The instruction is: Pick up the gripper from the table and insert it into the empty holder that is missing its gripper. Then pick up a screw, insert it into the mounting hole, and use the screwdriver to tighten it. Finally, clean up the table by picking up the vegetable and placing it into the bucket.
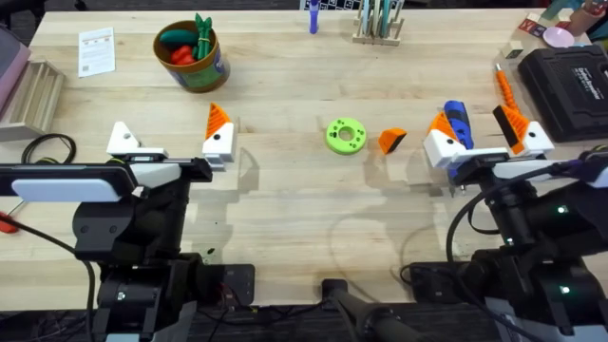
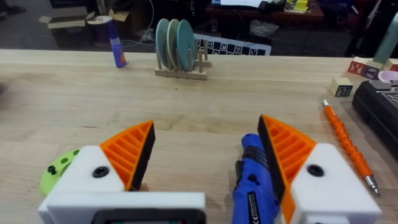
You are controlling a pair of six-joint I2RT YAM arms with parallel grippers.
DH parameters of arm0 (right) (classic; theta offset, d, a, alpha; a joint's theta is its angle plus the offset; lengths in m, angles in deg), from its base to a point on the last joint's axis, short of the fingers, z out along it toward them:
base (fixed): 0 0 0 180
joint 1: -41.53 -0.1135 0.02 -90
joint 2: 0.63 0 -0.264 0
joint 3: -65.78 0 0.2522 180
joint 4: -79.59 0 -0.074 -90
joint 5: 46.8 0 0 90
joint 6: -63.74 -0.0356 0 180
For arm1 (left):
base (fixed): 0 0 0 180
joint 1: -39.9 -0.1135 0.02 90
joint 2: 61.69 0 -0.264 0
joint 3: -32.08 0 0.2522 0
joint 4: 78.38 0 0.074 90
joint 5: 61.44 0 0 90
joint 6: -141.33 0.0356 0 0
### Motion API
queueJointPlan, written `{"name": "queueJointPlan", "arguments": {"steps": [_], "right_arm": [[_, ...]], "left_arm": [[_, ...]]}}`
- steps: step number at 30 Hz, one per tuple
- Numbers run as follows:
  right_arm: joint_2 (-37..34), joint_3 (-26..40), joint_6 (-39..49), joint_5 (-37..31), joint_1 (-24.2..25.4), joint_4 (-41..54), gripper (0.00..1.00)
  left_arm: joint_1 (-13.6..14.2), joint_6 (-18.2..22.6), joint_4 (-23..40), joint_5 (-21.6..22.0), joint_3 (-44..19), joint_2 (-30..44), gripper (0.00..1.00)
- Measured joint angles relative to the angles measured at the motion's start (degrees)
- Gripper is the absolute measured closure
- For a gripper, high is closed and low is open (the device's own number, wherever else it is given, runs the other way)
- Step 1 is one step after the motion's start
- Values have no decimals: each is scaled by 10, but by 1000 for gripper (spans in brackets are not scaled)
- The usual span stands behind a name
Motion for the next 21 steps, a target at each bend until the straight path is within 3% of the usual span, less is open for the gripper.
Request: {"name": "queueJointPlan", "arguments": {"steps": [11, 15, 18, 21], "right_arm": [[0, 0, 0, 0, 0, -7, 9], [-2, 0, 0, 1, 0, -108, 10], [-2, 6, 0, 1, 0, -154, 9], [-2, 35, -5, 2, 0, -123, 10]], "left_arm": [[0, 0, -9, 0, 0, 0, 14], [0, 0, -36, 0, -1, 0, 16], [0, 0, -2, 1, -16, 0, 14], [0, 0, 62, 11, -64, 5, 14]]}}
